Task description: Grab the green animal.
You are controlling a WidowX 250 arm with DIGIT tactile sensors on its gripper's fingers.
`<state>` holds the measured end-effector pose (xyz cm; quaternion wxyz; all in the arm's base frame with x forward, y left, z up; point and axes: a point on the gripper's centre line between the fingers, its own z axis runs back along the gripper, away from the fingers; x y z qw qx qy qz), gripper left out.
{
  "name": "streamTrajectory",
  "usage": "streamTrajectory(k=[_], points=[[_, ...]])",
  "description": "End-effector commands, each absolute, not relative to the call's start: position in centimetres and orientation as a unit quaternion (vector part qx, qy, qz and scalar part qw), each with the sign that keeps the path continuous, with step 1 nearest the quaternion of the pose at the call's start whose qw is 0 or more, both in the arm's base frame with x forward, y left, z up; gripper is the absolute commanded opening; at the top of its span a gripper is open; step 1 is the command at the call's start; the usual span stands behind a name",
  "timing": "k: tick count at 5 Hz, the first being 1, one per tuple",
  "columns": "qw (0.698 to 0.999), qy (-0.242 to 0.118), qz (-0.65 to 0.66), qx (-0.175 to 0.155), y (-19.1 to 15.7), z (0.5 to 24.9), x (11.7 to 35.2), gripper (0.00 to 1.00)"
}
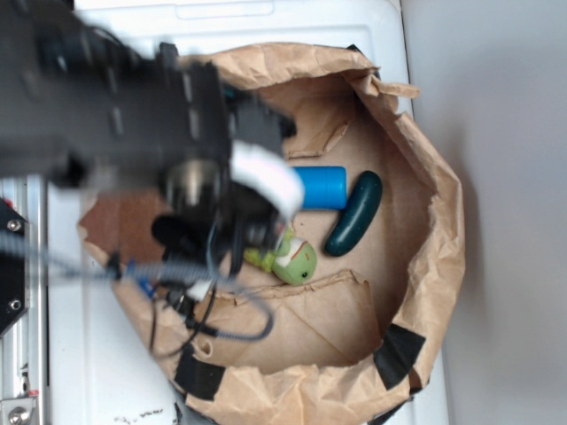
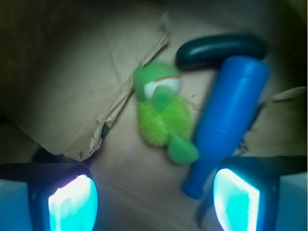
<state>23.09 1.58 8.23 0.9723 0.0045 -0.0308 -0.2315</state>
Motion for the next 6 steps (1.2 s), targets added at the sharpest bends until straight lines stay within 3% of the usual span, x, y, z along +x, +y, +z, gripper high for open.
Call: streamTrajectory(k=[1, 3, 6], points=[[0.969, -0.013, -0.245, 0.021, 0.5, 5.9, 24.5, 1.0], [0.968, -0.002, -0.251, 0.01, 0.8, 6.3, 23.4, 1.0], [0.975, -0.032, -0.218, 0.011, 2.5, 7.6, 25.9, 1.0]])
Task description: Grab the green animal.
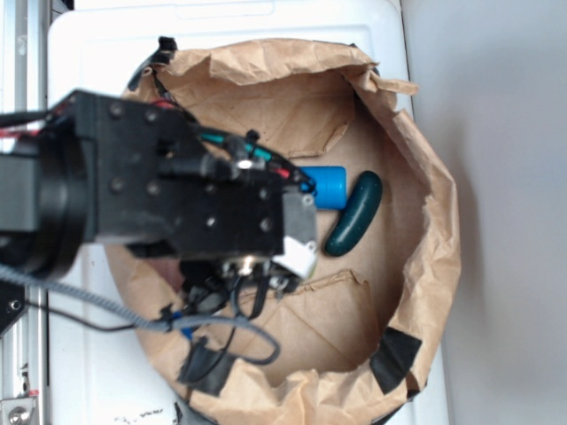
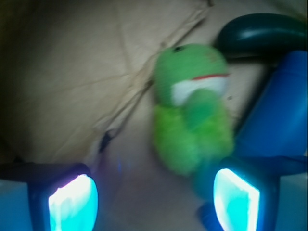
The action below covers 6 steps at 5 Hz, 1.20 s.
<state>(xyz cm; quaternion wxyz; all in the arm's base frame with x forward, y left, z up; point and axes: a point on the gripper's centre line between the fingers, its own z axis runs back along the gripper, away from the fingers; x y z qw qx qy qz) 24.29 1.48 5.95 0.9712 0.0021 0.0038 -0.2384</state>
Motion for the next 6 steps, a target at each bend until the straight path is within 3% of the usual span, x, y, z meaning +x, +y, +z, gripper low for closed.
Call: streamTrajectory(k=[1, 4, 6], points=[[0.978, -0.041, -0.203, -0.002, 2.7, 8.9, 27.0, 1.0], [0.98, -0.026, -0.199, 0.017, 1.4, 6.2, 29.6, 1.0], [0.976, -0.034, -0.212, 0.027, 1.2, 4.3, 28.3, 1.0]])
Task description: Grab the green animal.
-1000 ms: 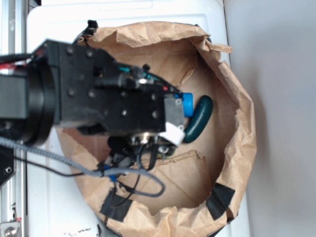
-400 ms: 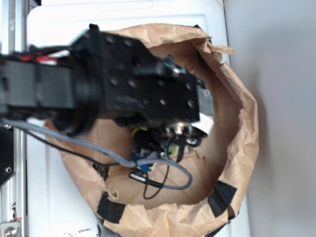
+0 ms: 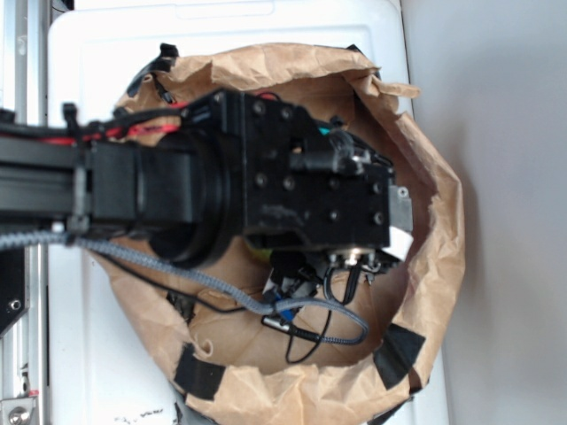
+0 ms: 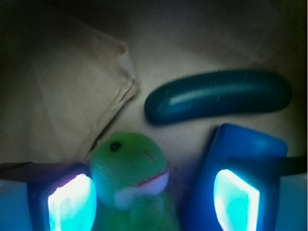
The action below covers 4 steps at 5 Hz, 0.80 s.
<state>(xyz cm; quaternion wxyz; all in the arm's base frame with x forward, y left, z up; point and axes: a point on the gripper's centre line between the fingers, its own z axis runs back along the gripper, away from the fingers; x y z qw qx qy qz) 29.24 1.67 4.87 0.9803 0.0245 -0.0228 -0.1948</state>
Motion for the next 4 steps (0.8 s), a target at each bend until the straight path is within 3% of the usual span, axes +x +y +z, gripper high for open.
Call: streamTrajectory(k=[1, 2, 4], points=[[0.972, -0.038, -0.228, 0.04, 0.9, 3.0, 27.6, 1.0], [0.97, -0.032, -0.236, 0.042, 0.7, 2.0, 27.6, 1.0], [0.968, -0.021, -0.25, 0.02, 0.5, 3.4, 26.6, 1.0]])
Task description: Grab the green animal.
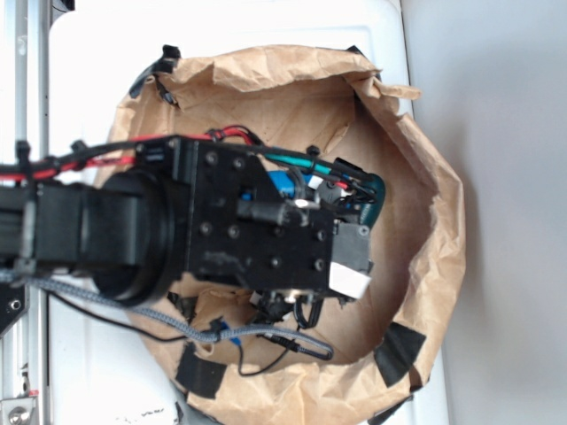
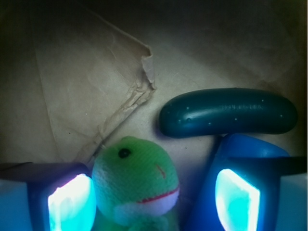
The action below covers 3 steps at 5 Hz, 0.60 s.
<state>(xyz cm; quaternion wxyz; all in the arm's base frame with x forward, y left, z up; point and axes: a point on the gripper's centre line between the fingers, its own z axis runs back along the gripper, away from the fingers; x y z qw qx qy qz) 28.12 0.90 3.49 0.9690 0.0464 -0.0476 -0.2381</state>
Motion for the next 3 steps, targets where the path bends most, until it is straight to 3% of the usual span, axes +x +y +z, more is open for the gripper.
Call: streamTrajectory(k=[1, 3], points=[[0.969, -0.016, -0.248, 0.006, 0.6, 4.1, 26.6, 1.0], [0.967, -0.002, -0.252, -0.02, 0.9, 6.4, 26.4, 1.0]])
